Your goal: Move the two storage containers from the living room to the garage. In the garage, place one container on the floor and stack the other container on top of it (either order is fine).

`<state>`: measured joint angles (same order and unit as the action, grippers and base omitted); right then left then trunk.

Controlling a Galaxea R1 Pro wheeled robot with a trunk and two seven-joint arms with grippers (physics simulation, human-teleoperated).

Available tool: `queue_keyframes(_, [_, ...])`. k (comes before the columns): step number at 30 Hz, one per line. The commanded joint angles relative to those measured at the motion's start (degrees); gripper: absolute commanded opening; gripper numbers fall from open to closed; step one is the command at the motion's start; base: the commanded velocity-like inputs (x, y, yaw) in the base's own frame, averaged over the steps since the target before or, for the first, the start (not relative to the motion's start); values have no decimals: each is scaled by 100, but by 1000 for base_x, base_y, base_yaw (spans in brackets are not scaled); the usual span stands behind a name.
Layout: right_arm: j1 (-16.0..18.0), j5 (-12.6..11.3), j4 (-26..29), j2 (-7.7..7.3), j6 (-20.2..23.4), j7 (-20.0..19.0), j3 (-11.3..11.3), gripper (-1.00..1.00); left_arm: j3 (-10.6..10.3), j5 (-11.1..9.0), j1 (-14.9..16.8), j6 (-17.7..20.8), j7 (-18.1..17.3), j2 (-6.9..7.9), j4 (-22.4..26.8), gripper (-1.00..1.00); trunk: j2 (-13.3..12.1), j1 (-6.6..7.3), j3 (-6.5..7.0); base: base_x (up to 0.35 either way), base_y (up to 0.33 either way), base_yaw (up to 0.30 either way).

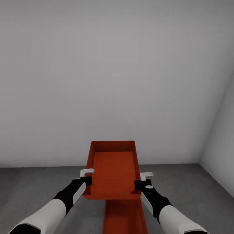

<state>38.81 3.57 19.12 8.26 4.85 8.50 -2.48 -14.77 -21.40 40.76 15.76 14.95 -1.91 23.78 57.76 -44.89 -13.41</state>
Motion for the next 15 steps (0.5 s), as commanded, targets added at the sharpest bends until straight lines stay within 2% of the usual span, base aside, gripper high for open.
queue_keyframes(1, [-5, -50, 4, 4, 42, -42, -86, -100, 412, 147, 11, 16, 89, -1, 23, -100, 6, -1, -8, 4, -1, 0])
queue_keyframes(5, [-5, -50, 4, 2, 41, -42, -86, -100, 413, 145, 11, 17, 87, -2, -6, -100, 6, -1, -8, 1, -102, 0])
queue_keyframes(15, [-5, -50, 4, 7, 42, -42, -86, -100, 414, 145, 11, 16, 87, 6, -14, -100, 6, -1, -8, 0, -262, 0])
